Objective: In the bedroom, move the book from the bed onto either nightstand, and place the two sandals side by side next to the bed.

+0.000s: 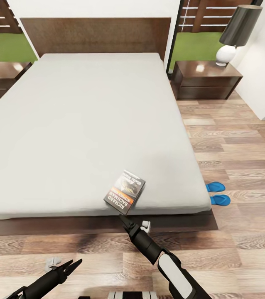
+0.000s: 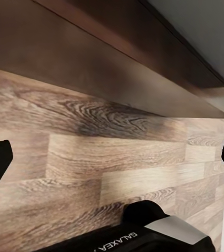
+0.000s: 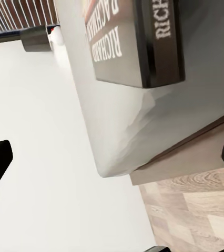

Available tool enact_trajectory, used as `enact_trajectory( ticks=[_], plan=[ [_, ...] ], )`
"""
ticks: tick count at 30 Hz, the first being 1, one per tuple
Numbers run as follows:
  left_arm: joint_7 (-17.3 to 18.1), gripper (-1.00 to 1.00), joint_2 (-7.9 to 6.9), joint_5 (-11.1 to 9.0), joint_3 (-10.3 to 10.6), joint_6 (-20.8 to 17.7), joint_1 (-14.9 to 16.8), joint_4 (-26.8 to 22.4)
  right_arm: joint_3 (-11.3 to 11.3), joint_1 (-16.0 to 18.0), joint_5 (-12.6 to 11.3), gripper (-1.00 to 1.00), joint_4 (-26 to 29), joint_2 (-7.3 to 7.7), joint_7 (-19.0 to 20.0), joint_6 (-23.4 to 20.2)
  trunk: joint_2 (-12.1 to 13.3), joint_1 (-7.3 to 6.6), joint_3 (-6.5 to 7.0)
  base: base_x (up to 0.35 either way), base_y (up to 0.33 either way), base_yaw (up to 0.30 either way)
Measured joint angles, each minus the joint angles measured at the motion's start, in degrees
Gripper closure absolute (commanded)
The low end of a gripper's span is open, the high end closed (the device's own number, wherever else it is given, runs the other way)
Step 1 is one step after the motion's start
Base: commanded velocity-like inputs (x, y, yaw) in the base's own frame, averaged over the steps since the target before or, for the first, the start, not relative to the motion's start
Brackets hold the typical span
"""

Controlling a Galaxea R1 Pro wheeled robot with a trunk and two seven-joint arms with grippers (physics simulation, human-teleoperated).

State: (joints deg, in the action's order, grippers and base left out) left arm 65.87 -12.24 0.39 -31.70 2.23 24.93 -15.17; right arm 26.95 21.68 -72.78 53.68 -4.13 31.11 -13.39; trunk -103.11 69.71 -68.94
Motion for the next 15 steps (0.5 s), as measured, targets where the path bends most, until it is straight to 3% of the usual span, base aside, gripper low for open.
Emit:
enact_trajectory(
  ticks=[3, 15],
  plan=[
    [0.04, -1.0, 0.01, -0.01, -0.01, 0.0, 0.0, 0.0, 0.0, 0.0, 0.0, -1.0, 0.02, 0.0, 0.0, 0.0, -1.2, 0.66, -0.54, 0.0, 0.0, 0.0],
    [0.07, -1.0, -0.02, 0.0, -0.01, 0.0, 0.0, 0.0, -0.06, 0.0, 0.0, -1.0, 0.04, 0.0, -0.01, 0.52, -1.22, 0.66, -0.54, 0.0, 0.0, 0.0]
  ],
)
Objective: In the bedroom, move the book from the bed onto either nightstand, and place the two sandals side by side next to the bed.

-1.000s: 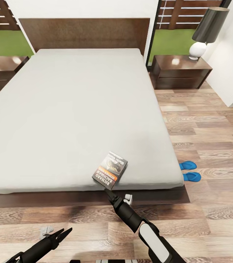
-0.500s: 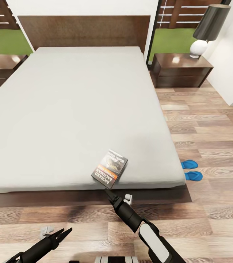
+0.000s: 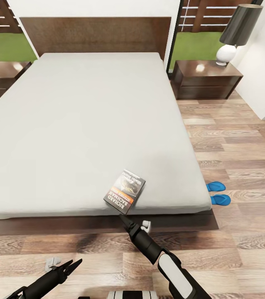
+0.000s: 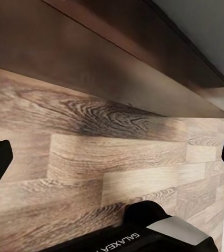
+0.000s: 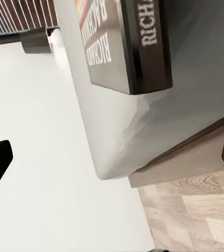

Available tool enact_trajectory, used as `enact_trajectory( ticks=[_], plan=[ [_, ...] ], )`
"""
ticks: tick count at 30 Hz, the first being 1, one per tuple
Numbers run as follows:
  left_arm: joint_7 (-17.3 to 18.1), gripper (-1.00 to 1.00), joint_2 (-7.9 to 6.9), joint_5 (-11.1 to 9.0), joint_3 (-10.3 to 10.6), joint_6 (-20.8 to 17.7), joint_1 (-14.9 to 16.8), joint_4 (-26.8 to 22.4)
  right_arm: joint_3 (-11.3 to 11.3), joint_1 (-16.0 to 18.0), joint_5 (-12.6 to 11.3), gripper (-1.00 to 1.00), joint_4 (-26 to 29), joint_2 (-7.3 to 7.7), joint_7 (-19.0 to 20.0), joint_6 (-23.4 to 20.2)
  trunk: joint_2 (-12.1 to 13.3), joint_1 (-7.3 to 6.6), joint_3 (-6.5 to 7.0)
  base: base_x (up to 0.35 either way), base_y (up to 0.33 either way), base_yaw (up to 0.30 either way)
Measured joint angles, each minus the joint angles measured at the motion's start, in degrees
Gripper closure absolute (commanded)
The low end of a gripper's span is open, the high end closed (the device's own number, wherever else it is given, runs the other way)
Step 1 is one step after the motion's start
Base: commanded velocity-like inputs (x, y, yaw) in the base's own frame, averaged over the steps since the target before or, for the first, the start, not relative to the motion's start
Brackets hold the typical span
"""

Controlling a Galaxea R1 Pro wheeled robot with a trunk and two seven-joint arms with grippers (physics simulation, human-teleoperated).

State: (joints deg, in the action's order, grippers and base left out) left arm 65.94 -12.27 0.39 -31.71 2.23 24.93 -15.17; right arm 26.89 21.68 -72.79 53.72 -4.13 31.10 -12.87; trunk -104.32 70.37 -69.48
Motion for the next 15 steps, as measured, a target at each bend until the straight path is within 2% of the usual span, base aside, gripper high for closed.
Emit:
enact_trajectory(
  ticks=[3, 8, 15],
  plan=[
    [-0.03, -1.0, 0.03, -0.01, 0.0, 0.0, 0.0, 0.0, -0.06, 0.0, 0.0, -1.0, 0.0, 0.04, -0.02, 1.16, 0.0, 0.0, 0.0, 0.0, 0.0, 0.0],
    [-0.05, -1.0, 0.05, 0.0, 0.0, 0.0, 0.0, 0.0, -0.15, 0.0, 0.0, -1.0, 0.04, 0.08, -0.07, 6.12, 0.0, 0.0, 0.0, 0.0, 0.0, 0.0],
    [-0.06, -1.0, 0.06, 0.0, 0.0, 0.0, 0.0, 0.0, -0.27, 0.0, 0.0, -1.0, 0.08, 0.09, -0.09, 8.07, 0.0, 0.0, 0.0, 0.0, 0.0, 0.0]
  ],
)
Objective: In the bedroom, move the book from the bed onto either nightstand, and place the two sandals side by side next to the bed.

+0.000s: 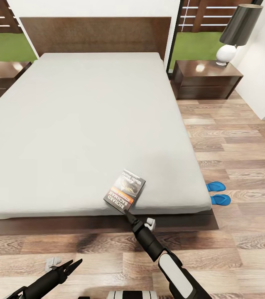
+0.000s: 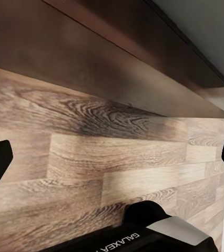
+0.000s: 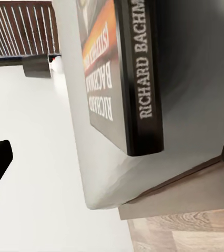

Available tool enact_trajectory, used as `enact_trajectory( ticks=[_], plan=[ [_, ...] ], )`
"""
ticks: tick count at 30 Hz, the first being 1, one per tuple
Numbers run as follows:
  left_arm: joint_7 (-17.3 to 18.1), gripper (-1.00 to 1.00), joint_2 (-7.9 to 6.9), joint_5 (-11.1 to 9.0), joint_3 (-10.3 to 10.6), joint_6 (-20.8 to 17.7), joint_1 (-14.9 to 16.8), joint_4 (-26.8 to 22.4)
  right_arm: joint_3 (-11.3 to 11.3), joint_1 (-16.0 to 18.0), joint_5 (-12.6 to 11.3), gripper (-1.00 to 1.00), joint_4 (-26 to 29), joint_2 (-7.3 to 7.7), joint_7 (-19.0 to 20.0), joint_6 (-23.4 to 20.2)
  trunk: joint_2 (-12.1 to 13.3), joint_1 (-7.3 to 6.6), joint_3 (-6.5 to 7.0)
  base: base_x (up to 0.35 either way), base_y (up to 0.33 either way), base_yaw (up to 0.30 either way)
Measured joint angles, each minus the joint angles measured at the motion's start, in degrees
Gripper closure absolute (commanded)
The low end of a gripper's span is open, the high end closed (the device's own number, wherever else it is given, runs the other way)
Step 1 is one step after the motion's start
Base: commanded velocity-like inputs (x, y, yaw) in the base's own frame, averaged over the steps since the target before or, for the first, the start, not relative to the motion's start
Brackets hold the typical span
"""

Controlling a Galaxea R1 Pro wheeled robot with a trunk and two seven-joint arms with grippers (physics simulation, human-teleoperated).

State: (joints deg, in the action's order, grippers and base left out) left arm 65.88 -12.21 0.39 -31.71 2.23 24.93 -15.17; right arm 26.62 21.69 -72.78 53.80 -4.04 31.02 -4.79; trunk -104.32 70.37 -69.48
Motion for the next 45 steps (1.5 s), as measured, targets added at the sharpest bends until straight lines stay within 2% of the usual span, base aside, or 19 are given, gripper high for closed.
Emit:
enact_trajectory(
  ticks=[19, 25, 45],
  plan=[
    [-0.02, -1.0, 0.0, 0.0, 0.04, 0.0, 0.0, 0.0, -0.23, 0.0, 0.0, -1.0, 0.01, 0.0, 0.0, 0.3, 0.0, 0.0, 0.0, 0.0, 0.0, 0.0],
    [-0.03, -1.0, 0.0, 0.0, 0.08, 0.0, 0.0, 0.0, -0.25, 0.0, 0.0, -1.0, 0.01, -0.01, 0.0, 0.3, -2.39, 1.31, -1.07, 0.0, 0.0, 0.0],
    [-0.02, -1.0, 0.0, 0.0, 0.02, 0.0, 0.0, 0.0, -0.23, 0.0, 0.0, -1.0, -0.08, -0.09, 0.0, 0.3, -2.41, 1.3, -1.08, 0.013, 0.0, 0.0]
  ],
)
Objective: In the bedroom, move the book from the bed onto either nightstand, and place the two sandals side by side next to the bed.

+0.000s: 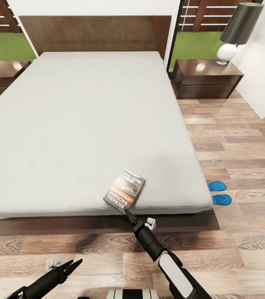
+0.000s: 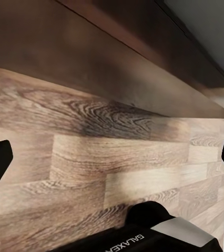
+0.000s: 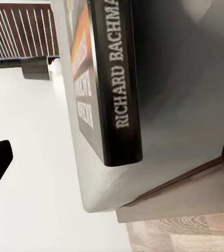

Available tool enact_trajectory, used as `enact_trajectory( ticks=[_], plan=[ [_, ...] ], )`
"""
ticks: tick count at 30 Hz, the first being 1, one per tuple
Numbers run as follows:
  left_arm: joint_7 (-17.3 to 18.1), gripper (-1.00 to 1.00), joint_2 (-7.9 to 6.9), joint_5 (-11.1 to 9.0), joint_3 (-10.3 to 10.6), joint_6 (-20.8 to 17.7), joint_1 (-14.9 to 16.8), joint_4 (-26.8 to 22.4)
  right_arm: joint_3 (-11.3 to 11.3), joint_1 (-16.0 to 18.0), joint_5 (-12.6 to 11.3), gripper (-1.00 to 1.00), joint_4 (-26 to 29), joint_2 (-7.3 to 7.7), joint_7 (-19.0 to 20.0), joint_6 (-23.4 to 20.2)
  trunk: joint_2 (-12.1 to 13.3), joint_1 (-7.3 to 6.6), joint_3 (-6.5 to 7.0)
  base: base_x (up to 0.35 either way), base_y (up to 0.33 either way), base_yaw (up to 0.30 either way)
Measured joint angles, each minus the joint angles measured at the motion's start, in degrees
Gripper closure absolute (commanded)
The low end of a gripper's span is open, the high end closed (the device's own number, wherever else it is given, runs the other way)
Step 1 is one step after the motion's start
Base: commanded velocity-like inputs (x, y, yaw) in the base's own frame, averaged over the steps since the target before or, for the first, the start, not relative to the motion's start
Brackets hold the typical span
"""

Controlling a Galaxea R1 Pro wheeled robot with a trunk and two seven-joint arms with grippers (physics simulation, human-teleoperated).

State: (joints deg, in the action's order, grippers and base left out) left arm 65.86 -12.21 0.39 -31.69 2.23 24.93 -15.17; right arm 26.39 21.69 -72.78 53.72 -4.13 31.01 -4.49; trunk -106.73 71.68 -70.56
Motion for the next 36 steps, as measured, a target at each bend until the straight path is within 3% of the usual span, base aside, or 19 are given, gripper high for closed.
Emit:
enact_trajectory(
  ticks=[36],
  plan=[
    [0.0, -1.0, 0.08, -0.02, 0.07, 0.0, -0.02, -0.01, 0.08, -0.81, 0.22, -1.0, -0.01, 0.02, 0.01, -0.25, 0.0, 0.0, -0.01, 0.045, 0.0, 0.0]
  ],
)
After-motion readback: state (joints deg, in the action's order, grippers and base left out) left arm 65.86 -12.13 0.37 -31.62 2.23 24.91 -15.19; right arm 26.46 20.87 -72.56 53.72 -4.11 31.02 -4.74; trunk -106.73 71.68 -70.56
